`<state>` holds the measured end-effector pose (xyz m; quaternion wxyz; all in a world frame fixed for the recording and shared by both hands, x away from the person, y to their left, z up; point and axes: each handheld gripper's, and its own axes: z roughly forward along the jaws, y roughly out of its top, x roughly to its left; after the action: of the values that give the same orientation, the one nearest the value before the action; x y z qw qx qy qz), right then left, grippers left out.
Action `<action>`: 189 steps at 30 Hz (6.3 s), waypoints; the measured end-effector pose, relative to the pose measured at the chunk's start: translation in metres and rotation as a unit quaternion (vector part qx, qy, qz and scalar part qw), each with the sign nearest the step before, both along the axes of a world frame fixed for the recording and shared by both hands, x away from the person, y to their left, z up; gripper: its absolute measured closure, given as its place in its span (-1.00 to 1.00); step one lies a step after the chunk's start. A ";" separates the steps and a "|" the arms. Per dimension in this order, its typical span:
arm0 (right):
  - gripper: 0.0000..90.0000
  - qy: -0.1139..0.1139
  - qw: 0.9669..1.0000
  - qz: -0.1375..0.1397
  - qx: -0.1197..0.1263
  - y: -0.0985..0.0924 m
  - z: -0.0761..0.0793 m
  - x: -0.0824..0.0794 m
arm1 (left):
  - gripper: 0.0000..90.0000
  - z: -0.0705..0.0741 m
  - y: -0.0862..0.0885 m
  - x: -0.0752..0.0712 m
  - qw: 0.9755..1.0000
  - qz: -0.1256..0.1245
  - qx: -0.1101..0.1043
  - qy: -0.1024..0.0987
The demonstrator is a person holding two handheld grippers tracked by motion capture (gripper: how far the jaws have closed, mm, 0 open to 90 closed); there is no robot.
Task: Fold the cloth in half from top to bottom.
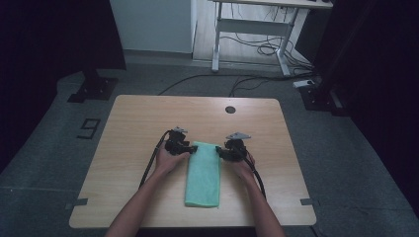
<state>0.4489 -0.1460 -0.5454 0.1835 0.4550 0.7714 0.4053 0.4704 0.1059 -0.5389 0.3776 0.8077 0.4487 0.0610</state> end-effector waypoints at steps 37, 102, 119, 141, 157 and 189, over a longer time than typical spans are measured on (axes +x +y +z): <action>0.90 0.014 0.999 0.034 0.027 0.004 -0.002 0.008 | 0.94 0.008 0.004 -0.002 0.999 -0.031 -0.022 -0.018; 0.91 -0.137 0.988 0.036 0.059 -0.013 0.094 0.012 | 0.94 0.094 -0.008 0.018 0.988 -0.040 -0.021 -0.148; 0.91 -0.123 0.990 0.044 0.049 -0.012 0.078 0.008 | 0.94 0.079 -0.004 0.011 0.987 -0.049 -0.018 -0.153; 0.91 -0.158 0.984 0.052 0.057 -0.012 0.099 0.001 | 0.94 0.093 -0.004 0.002 0.981 -0.053 -0.010 -0.187; 0.91 -0.139 0.987 0.065 0.051 -0.018 0.065 -0.016 | 0.94 0.064 -0.008 -0.016 0.980 -0.060 -0.001 -0.188; 0.90 -0.146 0.983 0.087 0.071 -0.021 0.060 -0.043 | 0.94 0.079 -0.011 -0.037 0.966 -0.086 0.021 -0.244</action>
<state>0.4062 -0.1672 -0.4852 0.2256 0.3335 0.7424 0.5355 0.4332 0.0949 -0.4597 0.4624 0.8115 0.2708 0.2330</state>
